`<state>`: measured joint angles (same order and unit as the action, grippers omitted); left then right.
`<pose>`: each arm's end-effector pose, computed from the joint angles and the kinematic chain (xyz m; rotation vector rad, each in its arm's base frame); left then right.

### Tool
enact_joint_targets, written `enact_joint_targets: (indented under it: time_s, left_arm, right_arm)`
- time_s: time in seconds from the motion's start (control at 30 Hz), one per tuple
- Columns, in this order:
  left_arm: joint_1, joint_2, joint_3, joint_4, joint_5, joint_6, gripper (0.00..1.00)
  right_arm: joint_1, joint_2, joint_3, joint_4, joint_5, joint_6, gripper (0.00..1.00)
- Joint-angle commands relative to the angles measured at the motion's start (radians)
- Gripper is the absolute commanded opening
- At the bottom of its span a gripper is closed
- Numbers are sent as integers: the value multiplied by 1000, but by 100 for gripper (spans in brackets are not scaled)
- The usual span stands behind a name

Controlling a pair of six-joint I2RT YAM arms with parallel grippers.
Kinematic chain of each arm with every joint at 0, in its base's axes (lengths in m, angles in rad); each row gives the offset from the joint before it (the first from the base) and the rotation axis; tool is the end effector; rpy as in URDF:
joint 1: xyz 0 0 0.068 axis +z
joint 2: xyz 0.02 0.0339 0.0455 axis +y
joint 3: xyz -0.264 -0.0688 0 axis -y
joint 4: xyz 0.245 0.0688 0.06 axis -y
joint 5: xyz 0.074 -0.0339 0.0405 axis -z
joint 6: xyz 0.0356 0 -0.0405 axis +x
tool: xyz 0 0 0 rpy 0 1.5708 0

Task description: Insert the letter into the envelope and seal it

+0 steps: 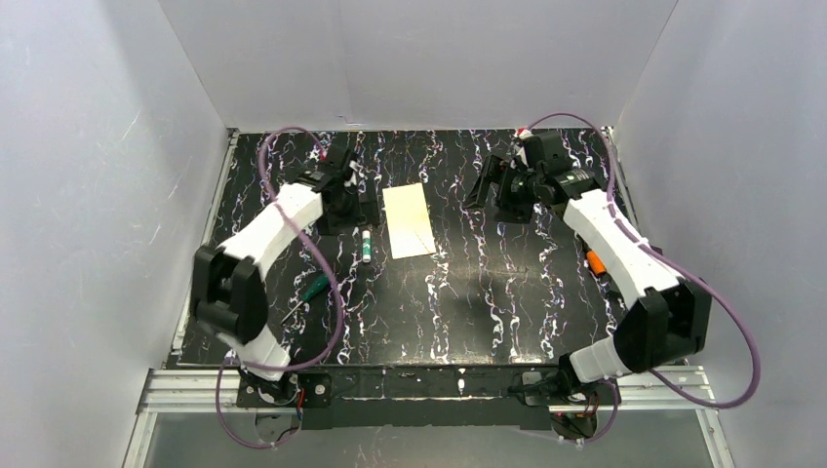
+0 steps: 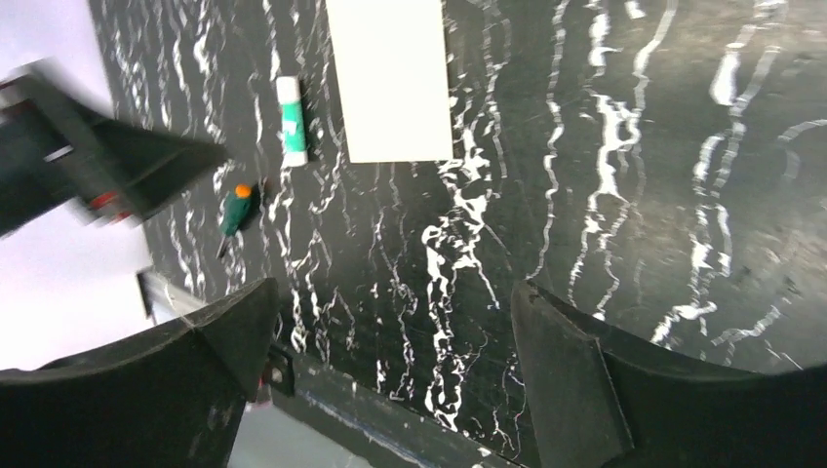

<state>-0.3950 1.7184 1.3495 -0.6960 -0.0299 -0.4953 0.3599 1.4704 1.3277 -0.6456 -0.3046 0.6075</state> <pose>0.3346 -0.1383 0.2464 -0.1436 2.6566 -0.2602 0.2964 0.1229 0.3242 0.1495 2.4648 0.8076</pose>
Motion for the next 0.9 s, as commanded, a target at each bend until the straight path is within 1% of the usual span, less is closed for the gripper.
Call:
enact_joint_targets:
  time_s: [0.0, 0.1, 0.17, 0.27, 0.33, 0.43, 0.53, 0.73, 0.8, 0.87]
  left_arm:
    - [-4, -296, 79, -81, -81, -45, 98]
    - [-6, -436, 131, -156, -100, -36, 98]
    - [-5, -548, 140, -190, -122, -30, 98]
    - [-5, -712, 146, -224, -149, -30, 98]
    - [-6, -786, 177, -267, -173, -25, 98]
    - [-5, -844, 245, -361, -222, -21, 98]
    - [-5, -909, 275, -409, -259, -1, 98]
    - [-6, -971, 332, -500, -318, 15, 98]
    - [-5, -992, 328, -505, -320, 23, 98]
    - [-5, -1005, 322, -515, -344, 24, 98]
  right_arm:
    - [-3, -146, 37, -82, 227, -80, 99]
    - [-3, -209, 71, -154, 406, -109, 99]
    - [-3, -241, 114, -208, 497, -144, 99]
    - [-3, -282, 193, -281, 612, -173, 99]
    - [-3, -302, 261, -337, 661, -170, 99]
    - [-3, -324, 365, -384, 700, -155, 99]
    - [-3, -339, 461, -421, 726, -144, 99]
    - [-3, -329, 654, -507, 682, -98, 99]
    - [-3, -337, 679, -515, 673, -78, 99]
    - [-2, -357, 669, -508, 668, -63, 99]
